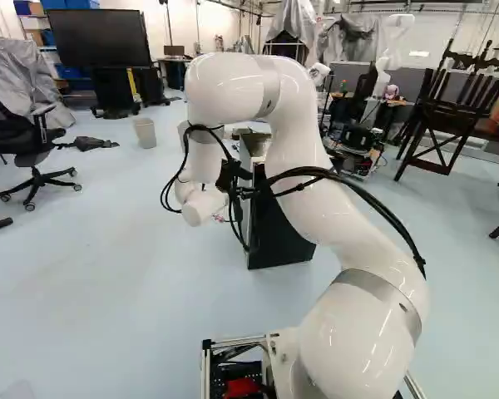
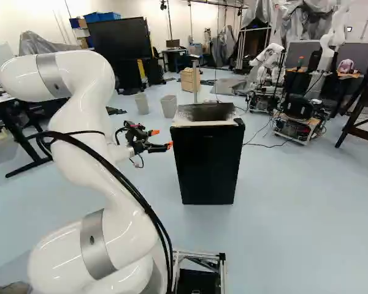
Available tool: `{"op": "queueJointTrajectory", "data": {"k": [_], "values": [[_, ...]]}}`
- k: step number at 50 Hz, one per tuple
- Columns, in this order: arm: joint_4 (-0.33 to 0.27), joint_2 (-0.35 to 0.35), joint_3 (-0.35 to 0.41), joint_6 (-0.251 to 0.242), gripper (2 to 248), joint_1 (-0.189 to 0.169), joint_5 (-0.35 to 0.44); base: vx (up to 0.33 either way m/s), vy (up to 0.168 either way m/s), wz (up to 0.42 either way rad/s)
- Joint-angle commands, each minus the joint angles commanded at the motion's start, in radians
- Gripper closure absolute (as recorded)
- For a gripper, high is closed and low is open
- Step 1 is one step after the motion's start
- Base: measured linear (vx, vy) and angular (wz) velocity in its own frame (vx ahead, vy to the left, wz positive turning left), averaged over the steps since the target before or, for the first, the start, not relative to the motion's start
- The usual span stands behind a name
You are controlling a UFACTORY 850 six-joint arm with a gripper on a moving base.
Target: Grab a drink from the fridge
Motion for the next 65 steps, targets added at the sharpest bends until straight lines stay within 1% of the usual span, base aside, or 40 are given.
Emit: {"op": "queueJointTrajectory", "data": {"k": [19, 38, 65], "values": [[0.047, -0.018, -0.036, 0.0, 3, -0.01, 0.0, 0.0, 0.0, 0.0], [0.089, -0.027, -0.054, 0.0, 3, -0.021, 0.0, 0.0, 0.0, 0.0], [0.101, -0.037, -0.073, 0.0, 3, -0.039, 0.0, 0.0, 0.0, 0.0]]}}
